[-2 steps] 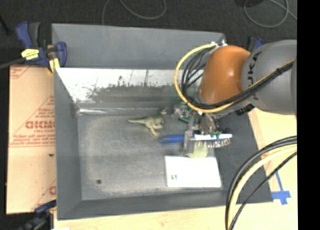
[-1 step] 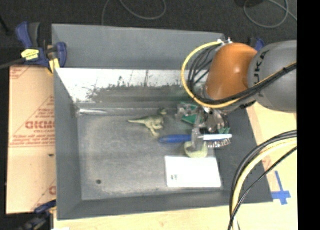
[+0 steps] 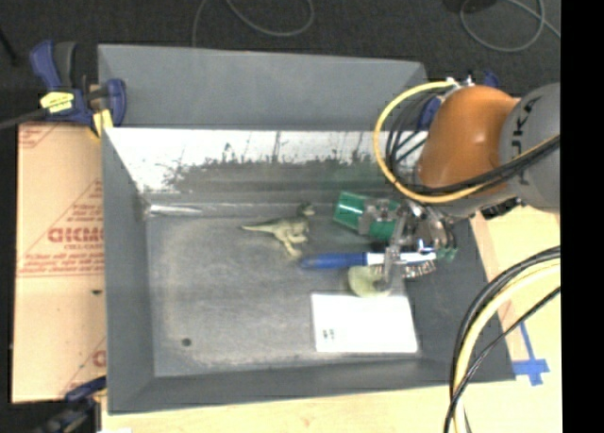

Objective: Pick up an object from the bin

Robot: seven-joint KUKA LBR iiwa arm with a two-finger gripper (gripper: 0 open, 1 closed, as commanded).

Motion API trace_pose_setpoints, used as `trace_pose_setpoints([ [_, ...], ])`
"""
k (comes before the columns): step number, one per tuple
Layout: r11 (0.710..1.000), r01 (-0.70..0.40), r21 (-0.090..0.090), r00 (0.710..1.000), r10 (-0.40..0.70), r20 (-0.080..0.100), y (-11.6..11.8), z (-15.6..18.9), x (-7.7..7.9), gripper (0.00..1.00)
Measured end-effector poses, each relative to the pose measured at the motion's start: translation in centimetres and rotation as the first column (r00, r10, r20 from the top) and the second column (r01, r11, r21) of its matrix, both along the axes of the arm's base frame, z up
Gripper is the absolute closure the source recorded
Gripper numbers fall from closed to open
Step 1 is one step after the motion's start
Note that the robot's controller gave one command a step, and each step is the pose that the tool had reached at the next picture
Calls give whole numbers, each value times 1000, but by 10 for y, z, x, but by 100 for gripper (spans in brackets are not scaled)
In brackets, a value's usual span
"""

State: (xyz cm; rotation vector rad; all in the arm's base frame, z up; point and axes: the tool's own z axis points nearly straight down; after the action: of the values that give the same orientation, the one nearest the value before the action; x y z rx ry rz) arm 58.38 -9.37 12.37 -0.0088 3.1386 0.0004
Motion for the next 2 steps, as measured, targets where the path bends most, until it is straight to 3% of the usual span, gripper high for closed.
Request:
trace_pose_setpoints([
  [1,991,-136,-1,991,136,0,-13,-52,-19,0],
  [2,999,-41,5,999,41,0,-30,-49,-2,100],
])
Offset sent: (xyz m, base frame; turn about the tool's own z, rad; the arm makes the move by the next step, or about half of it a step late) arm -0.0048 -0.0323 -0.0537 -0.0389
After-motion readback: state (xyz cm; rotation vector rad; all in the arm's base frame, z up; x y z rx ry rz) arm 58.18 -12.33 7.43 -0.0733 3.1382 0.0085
